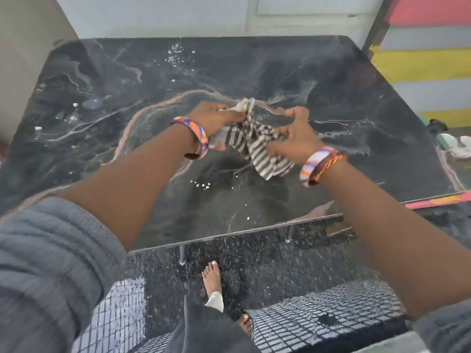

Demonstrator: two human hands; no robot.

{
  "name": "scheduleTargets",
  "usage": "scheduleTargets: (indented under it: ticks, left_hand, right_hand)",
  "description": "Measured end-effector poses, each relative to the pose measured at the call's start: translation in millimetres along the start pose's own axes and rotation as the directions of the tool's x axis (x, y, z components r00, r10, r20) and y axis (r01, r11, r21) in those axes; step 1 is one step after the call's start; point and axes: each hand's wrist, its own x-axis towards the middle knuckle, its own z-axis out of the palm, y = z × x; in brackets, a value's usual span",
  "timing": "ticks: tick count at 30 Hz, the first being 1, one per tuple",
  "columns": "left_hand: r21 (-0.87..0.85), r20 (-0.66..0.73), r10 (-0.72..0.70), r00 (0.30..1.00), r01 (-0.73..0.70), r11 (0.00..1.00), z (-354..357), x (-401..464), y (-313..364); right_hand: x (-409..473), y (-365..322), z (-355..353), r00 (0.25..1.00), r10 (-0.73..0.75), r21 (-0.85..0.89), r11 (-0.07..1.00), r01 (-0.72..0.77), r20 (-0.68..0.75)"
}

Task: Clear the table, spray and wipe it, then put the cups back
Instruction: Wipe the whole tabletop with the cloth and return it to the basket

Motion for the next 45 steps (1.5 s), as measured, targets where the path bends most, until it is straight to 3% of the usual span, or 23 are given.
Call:
scheduleTargets:
  ticks: [4,7,9,11,14,17,19,26,32,45]
  left_hand:
    - [0.001,-0.093,-0.022,0.995,0.022,1.000,-5.6,47.7,26.0]
    - [0.357,-0.267,0.079,0.961,0.022,0.934,-13.3,98.4,33.7]
    - [0.521,-0.279,0.188,0.942,-0.016,0.853,-16.7,123.5,32.2]
    - [0.638,-0.217,0.308,0.926,-0.105,0.763,-16.5,140.4,26.0]
    - [0.726,0.000,0.424,0.906,-0.291,0.623,-14.5,164.2,19.2]
    - [0.741,0.044,0.442,0.896,-0.326,0.587,-15.1,181.8,15.4]
    - [0.760,0.043,0.449,0.892,-0.321,0.565,-16.4,184.4,14.4]
    - [0.807,0.199,0.412,0.889,-0.388,0.446,-24.0,156.4,0.1]
    - [0.823,0.294,0.403,0.867,-0.444,0.355,-5.7,102.4,-19.0]
    - [0.766,0.392,0.361,0.846,-0.518,0.381,17.3,-29.5,-66.9]
  right_hand:
    - [70.4,-9.5,-40.7,0.983,0.077,0.044,0.997,-0.070,-0.169]
    - [124.8,-0.5,-54.1,0.949,0.111,-0.149,0.976,-0.160,-0.295]
    - [148.7,7.2,-56.1,0.928,0.049,-0.350,0.918,-0.188,-0.368]
    - [162.2,14.4,-50.0,0.949,-0.132,-0.498,0.867,-0.031,-0.288]
    - [180.6,27.3,-35.3,0.942,-0.335,-0.718,0.663,0.212,-0.030]
    - [196.6,33.0,-22.2,0.950,-0.255,-0.825,0.486,0.287,0.180]
    - [205.5,37.0,-16.8,0.952,-0.156,-0.847,0.436,0.305,0.263]
    - [181.7,50.2,-8.7,0.972,-0.124,-0.871,0.431,0.236,0.202]
    - [107.2,59.9,1.5,0.983,-0.094,-0.875,0.449,0.181,0.155]
    - [-63.9,65.6,57.6,0.999,0.021,-0.851,0.523,-0.045,-0.040]
